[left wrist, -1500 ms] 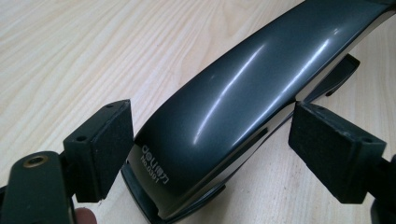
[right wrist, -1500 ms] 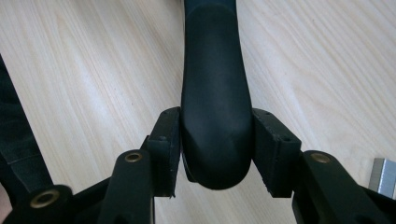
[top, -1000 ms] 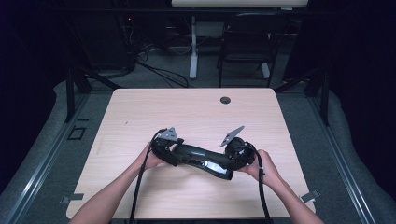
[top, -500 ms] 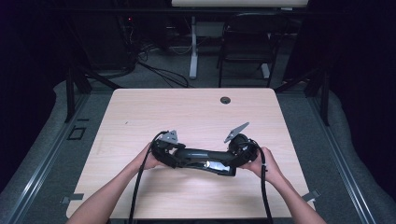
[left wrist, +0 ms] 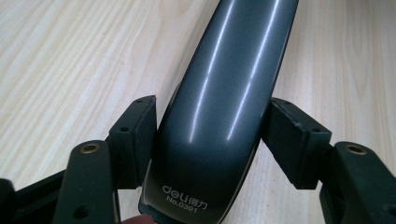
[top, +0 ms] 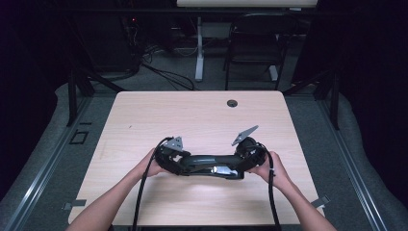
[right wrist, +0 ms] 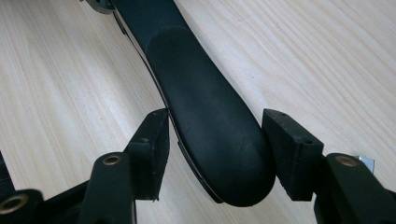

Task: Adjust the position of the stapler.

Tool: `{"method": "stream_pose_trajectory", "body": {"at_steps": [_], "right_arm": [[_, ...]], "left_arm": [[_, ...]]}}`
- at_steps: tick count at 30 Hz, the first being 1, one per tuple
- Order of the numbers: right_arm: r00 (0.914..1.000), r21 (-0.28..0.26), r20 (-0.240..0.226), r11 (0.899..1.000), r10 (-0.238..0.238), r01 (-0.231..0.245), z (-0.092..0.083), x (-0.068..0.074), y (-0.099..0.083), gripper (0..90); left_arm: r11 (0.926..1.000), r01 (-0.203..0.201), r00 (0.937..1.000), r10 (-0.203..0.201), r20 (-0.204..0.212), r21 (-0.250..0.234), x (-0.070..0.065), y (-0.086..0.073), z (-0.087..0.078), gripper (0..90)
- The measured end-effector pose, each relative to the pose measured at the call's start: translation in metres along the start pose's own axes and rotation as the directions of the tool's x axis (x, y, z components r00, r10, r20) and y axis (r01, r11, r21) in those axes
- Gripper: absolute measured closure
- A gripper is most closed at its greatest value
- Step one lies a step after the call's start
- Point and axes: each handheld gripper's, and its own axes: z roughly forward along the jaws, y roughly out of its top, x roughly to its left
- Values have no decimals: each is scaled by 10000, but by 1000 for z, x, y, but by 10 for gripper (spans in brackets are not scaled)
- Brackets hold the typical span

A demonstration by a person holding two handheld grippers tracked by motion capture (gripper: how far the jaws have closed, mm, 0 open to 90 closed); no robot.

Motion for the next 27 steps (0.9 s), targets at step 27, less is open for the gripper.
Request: {"method": "stream_pose_trajectory", "body": {"at_steps": [27], "right_arm": [[9987, -34, -272, 9991, -430, 429, 1, 2, 0, 423]], "left_arm": [[9997, -117, 9999, 115, 106, 193, -10, -2, -4, 393]]}}
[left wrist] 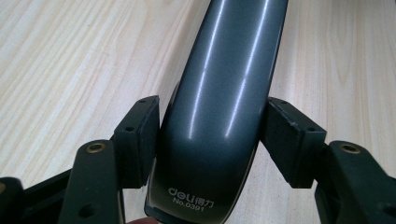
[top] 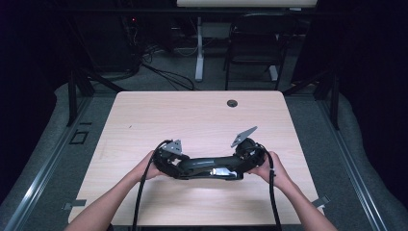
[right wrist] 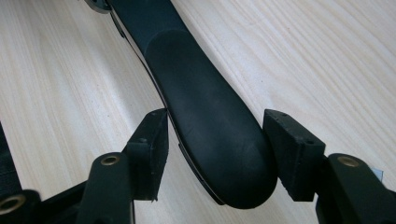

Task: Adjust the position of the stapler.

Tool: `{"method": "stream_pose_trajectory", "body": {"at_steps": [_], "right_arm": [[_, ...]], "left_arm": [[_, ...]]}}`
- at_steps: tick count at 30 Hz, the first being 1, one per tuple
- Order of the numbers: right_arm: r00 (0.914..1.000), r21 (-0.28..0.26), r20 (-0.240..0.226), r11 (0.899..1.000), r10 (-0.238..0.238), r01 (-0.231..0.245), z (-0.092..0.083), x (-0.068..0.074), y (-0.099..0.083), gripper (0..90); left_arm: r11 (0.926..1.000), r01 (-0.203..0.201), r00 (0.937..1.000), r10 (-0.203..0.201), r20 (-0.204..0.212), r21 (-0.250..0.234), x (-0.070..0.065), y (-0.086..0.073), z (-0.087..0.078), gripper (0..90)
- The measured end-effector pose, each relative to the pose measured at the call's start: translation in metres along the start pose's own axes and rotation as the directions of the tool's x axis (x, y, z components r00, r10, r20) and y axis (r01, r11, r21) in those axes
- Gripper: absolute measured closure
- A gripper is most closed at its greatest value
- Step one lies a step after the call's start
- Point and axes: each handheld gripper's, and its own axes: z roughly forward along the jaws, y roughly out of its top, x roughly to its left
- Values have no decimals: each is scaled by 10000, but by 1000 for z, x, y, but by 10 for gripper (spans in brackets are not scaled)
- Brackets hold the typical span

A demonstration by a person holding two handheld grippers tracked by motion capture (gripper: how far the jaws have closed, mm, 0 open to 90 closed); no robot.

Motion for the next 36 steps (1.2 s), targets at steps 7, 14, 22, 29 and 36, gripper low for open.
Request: {"method": "stream_pose_trajectory", "body": {"at_steps": [7, 14, 22, 29, 36], "right_arm": [[10000, 56, 0, 10000, -3, 3, 0, 1, 0, 425], [10000, 75, -57, 10000, -52, 52, 1, -1, -1, 425], [10000, 33, 62, 10000, 52, -52, 0, 2, 0, 407], [9972, -276, 346, 9974, 670, -661, -7, 2, -3, 173], [9945, -572, 467, 9942, 933, -906, -17, 2, -6, 84]], "left_arm": [[10000, 31, 10000, -31, 74, 73, 0, 1, 0, 392], [10000, 30, 10000, -30, -19, 84, -2, 1, 0, 393], [9993, -80, 9997, 88, -211, 373, -9, 8, 0, 279], [9985, 387, 9970, -412, -661, -388, -13, 13, -13, 85], [9870, 844, 9865, -1021, -1283, -1369, -18, 18, -26, 14]]}}
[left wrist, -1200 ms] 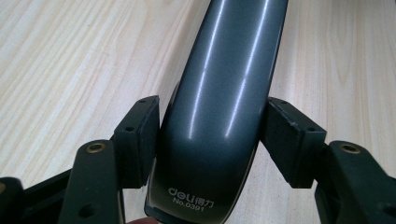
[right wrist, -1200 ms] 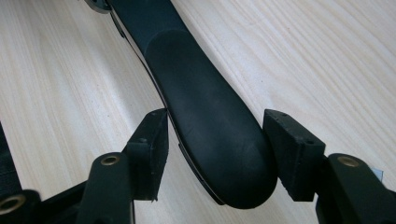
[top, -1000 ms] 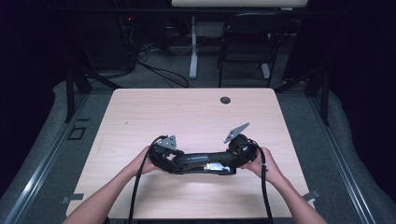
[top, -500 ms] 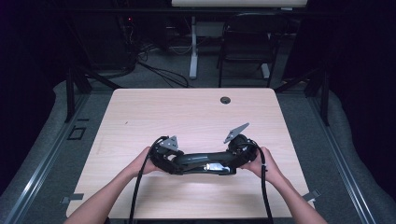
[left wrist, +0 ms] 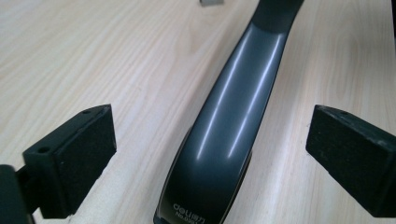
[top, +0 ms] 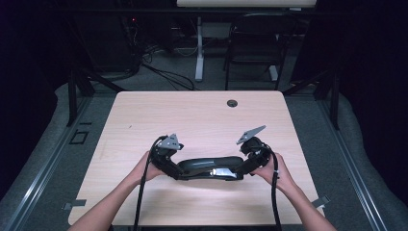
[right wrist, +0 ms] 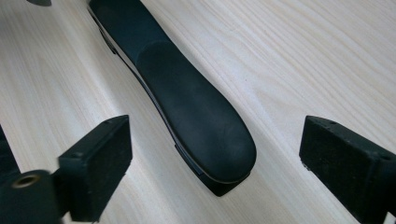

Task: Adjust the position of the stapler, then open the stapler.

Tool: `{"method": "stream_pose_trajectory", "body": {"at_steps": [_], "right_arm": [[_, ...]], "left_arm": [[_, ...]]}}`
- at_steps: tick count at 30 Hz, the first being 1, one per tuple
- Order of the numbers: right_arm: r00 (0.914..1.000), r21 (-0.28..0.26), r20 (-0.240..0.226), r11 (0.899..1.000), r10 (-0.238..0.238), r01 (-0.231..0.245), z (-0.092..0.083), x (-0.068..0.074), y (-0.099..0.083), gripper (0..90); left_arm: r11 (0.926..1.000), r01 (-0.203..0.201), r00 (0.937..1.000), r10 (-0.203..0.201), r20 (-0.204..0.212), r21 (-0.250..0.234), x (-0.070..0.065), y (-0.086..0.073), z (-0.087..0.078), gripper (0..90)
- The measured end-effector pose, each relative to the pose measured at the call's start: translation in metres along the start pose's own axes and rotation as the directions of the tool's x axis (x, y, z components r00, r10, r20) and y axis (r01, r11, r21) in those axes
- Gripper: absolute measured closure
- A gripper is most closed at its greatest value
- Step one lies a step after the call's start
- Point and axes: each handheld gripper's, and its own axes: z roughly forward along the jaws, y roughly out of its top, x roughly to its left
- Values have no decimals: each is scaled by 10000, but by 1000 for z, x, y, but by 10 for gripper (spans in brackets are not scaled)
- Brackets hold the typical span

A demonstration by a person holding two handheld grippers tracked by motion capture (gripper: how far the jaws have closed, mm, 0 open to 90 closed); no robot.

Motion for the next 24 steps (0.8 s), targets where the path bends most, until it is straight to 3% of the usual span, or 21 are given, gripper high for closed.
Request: {"method": "stream_pose_trajectory", "body": {"at_steps": [2, 7, 16, 18, 21, 24], "right_arm": [[10000, -50, -25, 10000, 28, -28, -1, 1, -3, 75], [9997, -158, 125, 9996, 218, -216, -8, -1, -18, 96], [9979, -326, 317, 9980, 558, -548, -16, 4, -39, 245], [9980, -310, 338, 9981, 539, -529, -15, 6, -42, 303], [9966, -293, 521, 9976, 638, -623, -15, 8, -46, 468], [9969, -189, 628, 9988, 470, -459, -11, 11, -50, 575]], "left_arm": [[9995, 273, 9991, -279, -312, -181, -3, 1, -1, 0], [9981, 423, 9956, -459, -819, -447, -10, 7, -1, 0], [9916, 740, 9861, -886, -1407, -1061, -32, 13, -2, 1], [9897, 684, 9839, -878, -1556, -1257, -38, 15, -3, 21], [9884, 480, 9879, -683, -1395, -1441, -47, 18, -4, 165], [9882, 373, 9906, -562, -1250, -1484, -57, 20, -1, 198]]}}
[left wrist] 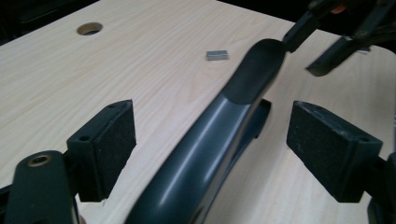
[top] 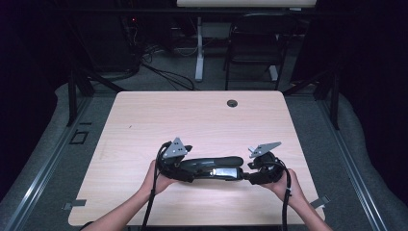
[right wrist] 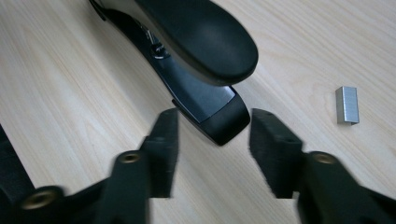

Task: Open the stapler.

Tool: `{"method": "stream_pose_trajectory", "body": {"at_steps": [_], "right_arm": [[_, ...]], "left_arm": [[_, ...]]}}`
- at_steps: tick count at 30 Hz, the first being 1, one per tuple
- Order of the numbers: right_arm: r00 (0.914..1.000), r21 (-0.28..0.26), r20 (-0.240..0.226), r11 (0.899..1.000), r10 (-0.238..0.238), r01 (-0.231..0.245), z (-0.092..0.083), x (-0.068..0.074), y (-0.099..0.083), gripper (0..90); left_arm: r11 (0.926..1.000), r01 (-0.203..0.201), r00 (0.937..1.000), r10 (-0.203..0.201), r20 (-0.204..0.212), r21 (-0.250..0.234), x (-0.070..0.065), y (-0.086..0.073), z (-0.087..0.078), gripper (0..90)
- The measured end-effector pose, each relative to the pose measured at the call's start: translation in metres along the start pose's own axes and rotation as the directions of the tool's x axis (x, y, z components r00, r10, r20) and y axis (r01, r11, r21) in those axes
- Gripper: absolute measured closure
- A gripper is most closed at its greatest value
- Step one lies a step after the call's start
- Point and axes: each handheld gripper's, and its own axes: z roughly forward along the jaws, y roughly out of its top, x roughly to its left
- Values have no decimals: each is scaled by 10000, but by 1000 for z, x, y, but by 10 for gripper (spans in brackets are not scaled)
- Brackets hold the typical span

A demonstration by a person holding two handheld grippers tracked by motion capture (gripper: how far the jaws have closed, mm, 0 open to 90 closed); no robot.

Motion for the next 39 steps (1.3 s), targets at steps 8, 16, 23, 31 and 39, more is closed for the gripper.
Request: {"method": "stream_pose_trajectory", "body": {"at_steps": [8, 16, 23, 31, 39], "right_arm": [[9989, 122, 218, 9991, -410, 407, 11, 5, 1, 795], [9960, 117, 553, 9975, -701, 695, 21, 10, 2, 900], [9926, 347, 754, 9951, -953, 929, 37, 13, 4, 900], [9836, 496, 1044, 9885, -1474, 1428, 56, 20, 4, 900], [9747, 669, 1446, 9845, -1702, 1619, 66, 21, 1, 900]], "left_arm": [[9987, -146, 9994, 131, 323, 484, -20, -6, 17, 461], [9981, -438, 9983, 420, 410, 442, -33, -12, 34, 679], [9969, -186, 9997, 200, -169, 759, -44, -18, 53, 897], [9962, 260, 9961, -187, -865, 834, -49, -26, 69, 900], [9980, 303, 9934, -240, -1120, 548, -56, -29, 82, 900]]}}
